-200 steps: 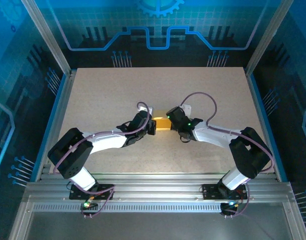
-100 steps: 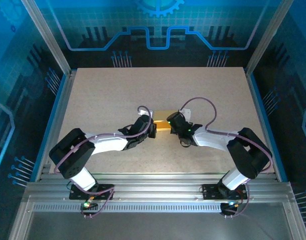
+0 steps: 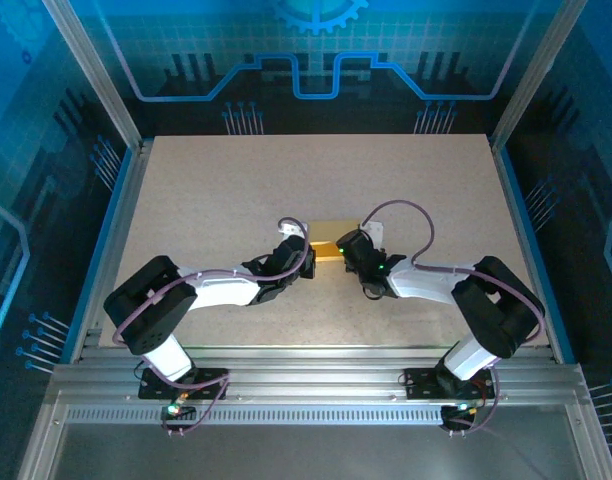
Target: Fold the paper box
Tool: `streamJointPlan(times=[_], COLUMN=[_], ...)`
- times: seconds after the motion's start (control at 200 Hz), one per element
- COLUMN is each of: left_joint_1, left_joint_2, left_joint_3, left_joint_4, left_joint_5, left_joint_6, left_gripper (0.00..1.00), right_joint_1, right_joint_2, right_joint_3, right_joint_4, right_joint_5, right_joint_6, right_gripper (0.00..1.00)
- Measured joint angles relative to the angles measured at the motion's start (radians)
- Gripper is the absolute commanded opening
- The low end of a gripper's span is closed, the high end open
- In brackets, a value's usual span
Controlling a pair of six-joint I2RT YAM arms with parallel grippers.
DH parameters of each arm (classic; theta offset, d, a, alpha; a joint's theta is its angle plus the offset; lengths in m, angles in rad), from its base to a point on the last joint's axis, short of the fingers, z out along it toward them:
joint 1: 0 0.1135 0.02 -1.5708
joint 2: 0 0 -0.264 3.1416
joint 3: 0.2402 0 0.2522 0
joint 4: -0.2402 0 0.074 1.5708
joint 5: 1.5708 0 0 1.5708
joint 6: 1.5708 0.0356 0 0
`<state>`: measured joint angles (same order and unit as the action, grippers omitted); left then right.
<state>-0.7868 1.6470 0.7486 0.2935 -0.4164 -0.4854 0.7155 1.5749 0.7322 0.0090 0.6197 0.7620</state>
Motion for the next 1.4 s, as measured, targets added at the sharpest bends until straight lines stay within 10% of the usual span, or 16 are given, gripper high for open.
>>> streamJointPlan(times=[0.53,0.945,1.141,1.401], left_joint_1=[0.000,0.000,0.000,0.000], left_joint_2=[0.024,0.024,0.024,0.028], left_joint_3=[0.002,0.002,0.002,0.002], left_joint_4=[-0.011,-0.010,-0.010,-0.005], left_joint_5=[-0.077,-0.085,-0.085,-0.085], left_joint_6=[0.016,0.027,0.043,0.048], left_gripper=[0.00,0.00,0.00,0.00], right_joint_1=[0.000,-0.078,-0.327,-0.352], right_joint_2=[-0.231,-0.582,-0.444,-0.098], right_joint_3=[-0.156,-0.154,0.026,0.306], right_joint_4=[0.020,-0.047,-0.111,-0.254], right_joint_5=[-0.090,-0.318,-0.574,-0.733], right_joint_6=[-0.149,-0.360,-0.258,-0.140], right_gripper=[0.77,0.84,0.84,0.83])
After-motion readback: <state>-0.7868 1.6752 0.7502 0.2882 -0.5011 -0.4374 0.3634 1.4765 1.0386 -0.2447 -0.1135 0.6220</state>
